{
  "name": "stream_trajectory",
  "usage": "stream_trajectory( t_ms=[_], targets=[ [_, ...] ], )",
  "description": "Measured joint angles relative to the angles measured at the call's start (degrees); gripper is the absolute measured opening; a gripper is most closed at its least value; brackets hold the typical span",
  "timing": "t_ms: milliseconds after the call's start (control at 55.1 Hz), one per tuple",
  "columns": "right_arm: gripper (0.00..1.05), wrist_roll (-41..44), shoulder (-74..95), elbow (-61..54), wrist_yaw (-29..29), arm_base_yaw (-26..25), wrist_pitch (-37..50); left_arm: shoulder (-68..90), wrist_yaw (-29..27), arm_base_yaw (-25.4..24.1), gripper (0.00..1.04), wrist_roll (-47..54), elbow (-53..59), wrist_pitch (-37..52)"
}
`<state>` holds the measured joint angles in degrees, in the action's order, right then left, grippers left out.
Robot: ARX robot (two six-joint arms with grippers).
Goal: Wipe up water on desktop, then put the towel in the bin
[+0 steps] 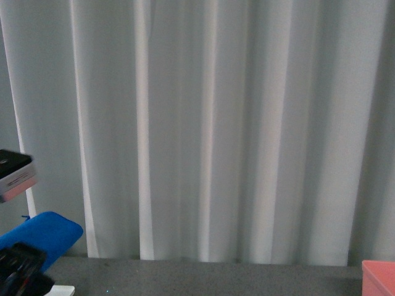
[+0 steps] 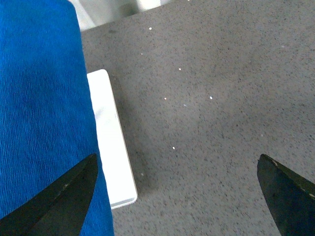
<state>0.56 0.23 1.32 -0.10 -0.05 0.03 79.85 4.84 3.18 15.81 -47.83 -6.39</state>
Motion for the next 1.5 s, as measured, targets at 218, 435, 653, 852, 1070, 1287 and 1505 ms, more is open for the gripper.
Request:
stream_trajectory(
  t_ms=[218, 435, 653, 852, 1070, 1287, 1505],
  targets=[
    [0.98, 0.0, 0.0, 0.0, 0.0, 0.0, 0.0, 15.7, -4.3, -0.4, 0.98, 5.6, -18.4, -2.0],
    [0.98, 0.0, 0.0, 0.0, 0.0, 0.0, 0.0, 23.8, -9.6, -4.6, 0.98, 4.0, -24.7, 0.6],
    [0.98, 0.0, 0.0, 0.0, 0.0, 0.0, 0.0, 27.3, -12.3, -9.2, 0.98, 0.3, -26.8, 3.3],
    [0.98, 0.0, 0.0, 0.0, 0.0, 0.0, 0.0, 29.2, -11.1, -11.0, 0.98, 0.4, -26.2, 4.3],
    [0.98, 0.0, 0.0, 0.0, 0.0, 0.0, 0.0, 31.7, -12.3, -11.7, 0.98, 0.5, -24.2, 8.5],
    [0.98, 0.0, 0.0, 0.0, 0.0, 0.0, 0.0, 34.1, -14.3, -12.3, 0.98, -1.2, -23.3, 10.7],
    [0.98, 0.0, 0.0, 0.0, 0.0, 0.0, 0.0, 34.2, -12.3, -12.6, 0.98, -4.9, -23.2, 9.2]
  ],
)
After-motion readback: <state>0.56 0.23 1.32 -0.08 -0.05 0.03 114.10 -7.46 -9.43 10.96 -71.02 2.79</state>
